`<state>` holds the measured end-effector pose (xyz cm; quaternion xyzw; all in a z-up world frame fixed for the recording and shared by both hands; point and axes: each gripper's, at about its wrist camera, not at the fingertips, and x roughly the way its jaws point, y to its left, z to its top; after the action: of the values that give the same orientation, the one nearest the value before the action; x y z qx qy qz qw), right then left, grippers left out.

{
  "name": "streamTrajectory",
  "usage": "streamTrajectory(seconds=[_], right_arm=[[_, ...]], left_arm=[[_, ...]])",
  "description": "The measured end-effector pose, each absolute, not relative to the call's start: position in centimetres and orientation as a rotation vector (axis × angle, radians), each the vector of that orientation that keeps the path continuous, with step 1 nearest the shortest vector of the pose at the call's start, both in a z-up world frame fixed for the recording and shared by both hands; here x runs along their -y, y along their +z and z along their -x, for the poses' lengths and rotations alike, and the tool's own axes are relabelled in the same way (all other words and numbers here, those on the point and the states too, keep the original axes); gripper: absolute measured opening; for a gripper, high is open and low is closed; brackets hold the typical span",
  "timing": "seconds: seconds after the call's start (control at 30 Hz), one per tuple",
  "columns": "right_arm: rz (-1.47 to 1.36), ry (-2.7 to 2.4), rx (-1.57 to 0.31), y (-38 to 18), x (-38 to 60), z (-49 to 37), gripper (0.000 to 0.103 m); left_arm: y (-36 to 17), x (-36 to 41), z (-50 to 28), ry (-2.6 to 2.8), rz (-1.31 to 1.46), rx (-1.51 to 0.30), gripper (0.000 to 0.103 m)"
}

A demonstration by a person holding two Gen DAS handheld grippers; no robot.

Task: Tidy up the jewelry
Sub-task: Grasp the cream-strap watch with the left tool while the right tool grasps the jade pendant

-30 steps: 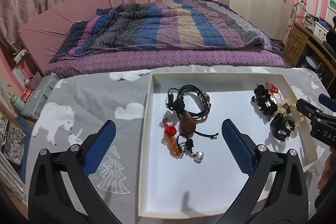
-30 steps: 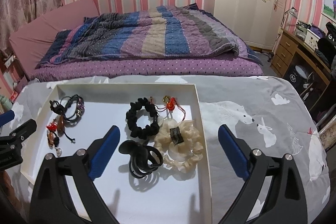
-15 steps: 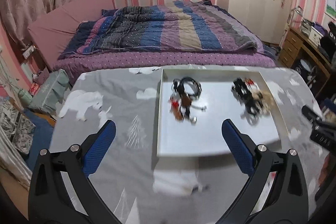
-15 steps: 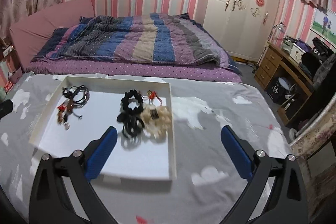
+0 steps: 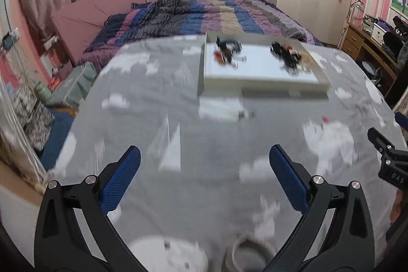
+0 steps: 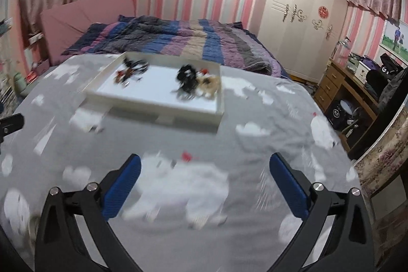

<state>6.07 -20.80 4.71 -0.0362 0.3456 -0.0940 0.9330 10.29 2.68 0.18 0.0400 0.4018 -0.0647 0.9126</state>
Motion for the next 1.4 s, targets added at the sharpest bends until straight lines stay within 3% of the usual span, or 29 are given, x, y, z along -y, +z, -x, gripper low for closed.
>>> streamTrajectory(seconds=[0.3, 0.63, 0.77, 0.93, 0.97, 1.03, 1.07, 1.2, 1.3, 1.37, 1.4], right_arm=[[0.047, -0.133, -0.693, 0.6, 18.4, 2.3, 0.101], [0.008, -0.076, -0.735, -3.1, 16.6, 5.7, 0.101], [-0.002, -0.059, -0.753, -4.0, 15.9, 6.2, 0.1], [0.013, -0.044, -0.754, -4.2, 15.4, 6.7, 0.099], [0.023, -0.045, -0.758, -4.3, 15.2, 6.7, 0.097], [0.02, -0.02, -0.776, -4.5, 15.3, 6.4, 0.076], [-0.003, 0.003, -0.786, -4.7, 15.4, 6.2, 0.073], [-0.023, 0.038, -0.794, -4.7, 15.5, 5.8, 0.049], [-0.036, 0.053, -0.794, -4.7, 15.6, 5.5, 0.04], [-0.047, 0.062, -0.789, -4.6, 15.8, 5.2, 0.036], [-0.051, 0.075, -0.793, -4.6, 15.8, 5.0, 0.025]], left_arm=[[-4.2, -3.2, -3.5, -0.139, -0.064, -0.85, 0.1], [-6.6, -3.2, -1.5, -0.156, -0.066, -0.876, 0.099], [-7.2, -3.7, -1.7, -0.181, -0.041, -0.907, 0.083], [-7.5, -3.7, -2.3, -0.2, -0.04, -0.924, 0.074], [-7.5, -3.6, -2.5, -0.203, -0.042, -0.927, 0.069], [-7.7, -3.5, -2.9, -0.213, -0.046, -0.935, 0.063], [-7.9, -3.4, -3.2, -0.219, -0.046, -0.945, 0.059], [-8.5, -3.2, -3.6, -0.236, -0.048, -0.967, 0.052], [-8.5, -3.2, -3.7, -0.252, -0.037, -0.969, 0.046], [-8.7, -3.2, -3.9, -0.265, -0.029, -0.981, 0.03], [-8.8, -3.2, -4.0, -0.271, -0.028, -0.986, 0.026]])
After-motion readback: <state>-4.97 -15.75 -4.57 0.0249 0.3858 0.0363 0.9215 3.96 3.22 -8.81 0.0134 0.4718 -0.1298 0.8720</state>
